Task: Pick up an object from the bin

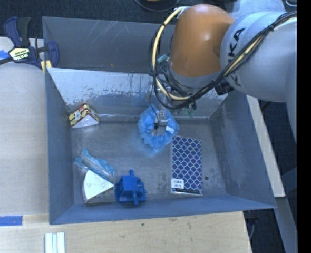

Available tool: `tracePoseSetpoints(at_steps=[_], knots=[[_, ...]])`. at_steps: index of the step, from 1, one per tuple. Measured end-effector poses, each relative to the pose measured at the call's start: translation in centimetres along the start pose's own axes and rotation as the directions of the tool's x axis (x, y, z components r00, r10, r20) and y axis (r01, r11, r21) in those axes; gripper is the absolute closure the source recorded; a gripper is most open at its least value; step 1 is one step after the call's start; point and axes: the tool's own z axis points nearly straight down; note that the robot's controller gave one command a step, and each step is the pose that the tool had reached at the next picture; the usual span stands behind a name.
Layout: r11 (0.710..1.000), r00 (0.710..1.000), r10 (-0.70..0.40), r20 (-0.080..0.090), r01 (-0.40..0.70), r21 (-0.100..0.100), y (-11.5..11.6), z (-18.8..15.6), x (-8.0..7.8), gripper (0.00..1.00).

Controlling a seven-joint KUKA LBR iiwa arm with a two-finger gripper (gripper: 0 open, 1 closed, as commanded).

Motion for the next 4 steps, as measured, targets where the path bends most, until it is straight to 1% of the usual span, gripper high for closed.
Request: tracePoseSetpoints(at_steps=[1, 2, 3, 4], knots=[[1.000, 1.000, 0.002, 0.009, -0.002, 0.000, 0.0, -0.5, -0.2, 0.00], [0.981, 0.981, -0.192, -0.003, 0.192, 0.000, -4.0, 5.2, -0.2, 0.00], [0.974, 0.974, -0.227, 0.011, 0.227, 0.002, -1.9, 8.7, -0.2, 1.00], [0.974, 0.974, -0.226, 0.011, 0.226, 0.001, -1.9, 8.7, -0.2, 1.00]])
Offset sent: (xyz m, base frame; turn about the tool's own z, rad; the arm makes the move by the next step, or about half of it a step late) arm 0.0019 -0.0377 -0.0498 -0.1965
